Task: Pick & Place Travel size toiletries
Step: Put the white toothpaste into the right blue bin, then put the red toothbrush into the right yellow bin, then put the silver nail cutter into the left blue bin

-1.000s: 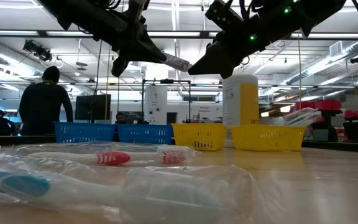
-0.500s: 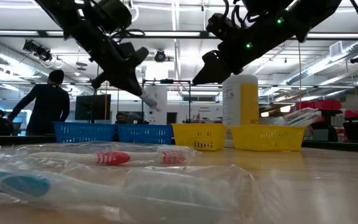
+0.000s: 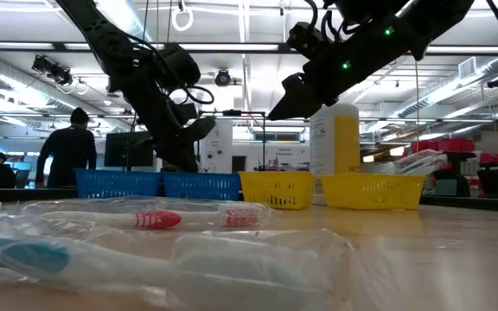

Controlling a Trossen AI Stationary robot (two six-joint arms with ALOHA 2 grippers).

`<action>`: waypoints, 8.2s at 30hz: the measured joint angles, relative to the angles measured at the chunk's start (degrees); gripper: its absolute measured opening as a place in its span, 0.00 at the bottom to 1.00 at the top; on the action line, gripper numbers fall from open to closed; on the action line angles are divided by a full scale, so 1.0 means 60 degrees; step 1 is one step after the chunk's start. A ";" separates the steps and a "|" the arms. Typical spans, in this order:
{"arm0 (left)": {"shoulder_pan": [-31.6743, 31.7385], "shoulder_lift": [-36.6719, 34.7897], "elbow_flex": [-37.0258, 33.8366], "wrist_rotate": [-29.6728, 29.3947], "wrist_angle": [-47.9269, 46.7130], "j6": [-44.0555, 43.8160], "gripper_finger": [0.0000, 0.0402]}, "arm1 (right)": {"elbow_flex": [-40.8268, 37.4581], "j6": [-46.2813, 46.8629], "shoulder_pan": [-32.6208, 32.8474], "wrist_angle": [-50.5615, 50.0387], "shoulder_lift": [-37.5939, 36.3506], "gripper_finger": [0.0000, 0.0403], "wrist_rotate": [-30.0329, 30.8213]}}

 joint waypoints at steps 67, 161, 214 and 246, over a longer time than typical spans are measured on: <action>-0.3942 -0.4699 0.2926 -0.1608 -0.3755 0.1938 0.35 | 0.1451 0.1838 0.1257 0.1301 0.4263 0.62 -0.8241; -0.3922 -0.4120 0.2913 -0.2537 -0.4943 0.2385 0.35 | 0.1410 -0.0452 -0.4788 -1.2546 -0.3049 0.26 -0.6703; -0.6050 -0.1957 0.2920 -0.1026 -0.5464 0.2464 0.35 | 0.1399 0.2786 0.0195 -0.6811 -0.2272 0.62 -0.6320; -0.8024 -0.0579 0.2920 -0.0379 -0.3519 0.1401 0.35 | 0.1406 1.5605 0.4165 -1.1715 -0.1479 0.48 -1.1147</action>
